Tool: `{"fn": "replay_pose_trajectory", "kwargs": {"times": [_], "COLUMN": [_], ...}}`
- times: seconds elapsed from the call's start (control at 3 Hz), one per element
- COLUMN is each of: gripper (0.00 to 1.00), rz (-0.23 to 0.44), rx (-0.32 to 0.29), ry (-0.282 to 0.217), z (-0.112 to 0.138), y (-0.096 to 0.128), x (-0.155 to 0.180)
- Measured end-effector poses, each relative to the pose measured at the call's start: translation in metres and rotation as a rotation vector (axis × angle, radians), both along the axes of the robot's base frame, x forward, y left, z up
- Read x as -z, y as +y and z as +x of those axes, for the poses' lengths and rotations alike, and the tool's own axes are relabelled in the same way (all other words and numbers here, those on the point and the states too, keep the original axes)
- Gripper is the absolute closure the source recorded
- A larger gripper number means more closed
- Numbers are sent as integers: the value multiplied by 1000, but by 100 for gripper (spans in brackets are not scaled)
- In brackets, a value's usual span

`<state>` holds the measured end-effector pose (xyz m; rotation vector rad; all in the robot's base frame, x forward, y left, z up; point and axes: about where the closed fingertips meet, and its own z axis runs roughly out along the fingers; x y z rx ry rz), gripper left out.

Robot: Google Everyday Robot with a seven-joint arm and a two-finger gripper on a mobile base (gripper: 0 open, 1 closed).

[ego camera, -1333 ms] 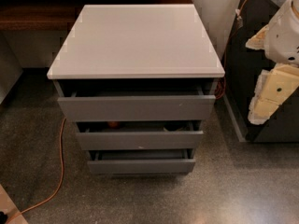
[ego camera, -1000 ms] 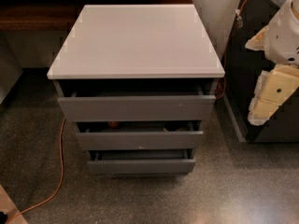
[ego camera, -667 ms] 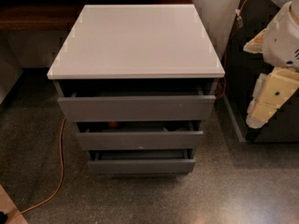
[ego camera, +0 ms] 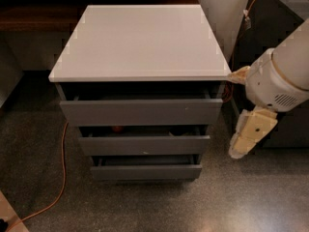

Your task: Pick apple from middle drawer and place on counter

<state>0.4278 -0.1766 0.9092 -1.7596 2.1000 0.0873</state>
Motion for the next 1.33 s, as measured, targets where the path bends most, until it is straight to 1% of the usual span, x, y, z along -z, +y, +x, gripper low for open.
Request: {"fn": "replay_pose_trajectory", "kwargs": {"times": [0.33,0.67,1.0,1.33], "gripper": [0,0,0,0], "rz": [77,153,153,144], "rx": [-48,-88,-87,-83], "ry": [-19,-11,-10,5], "z": [14,55,55,73], "y": [10,13,13,20], "x": [35,103,105,148]}}
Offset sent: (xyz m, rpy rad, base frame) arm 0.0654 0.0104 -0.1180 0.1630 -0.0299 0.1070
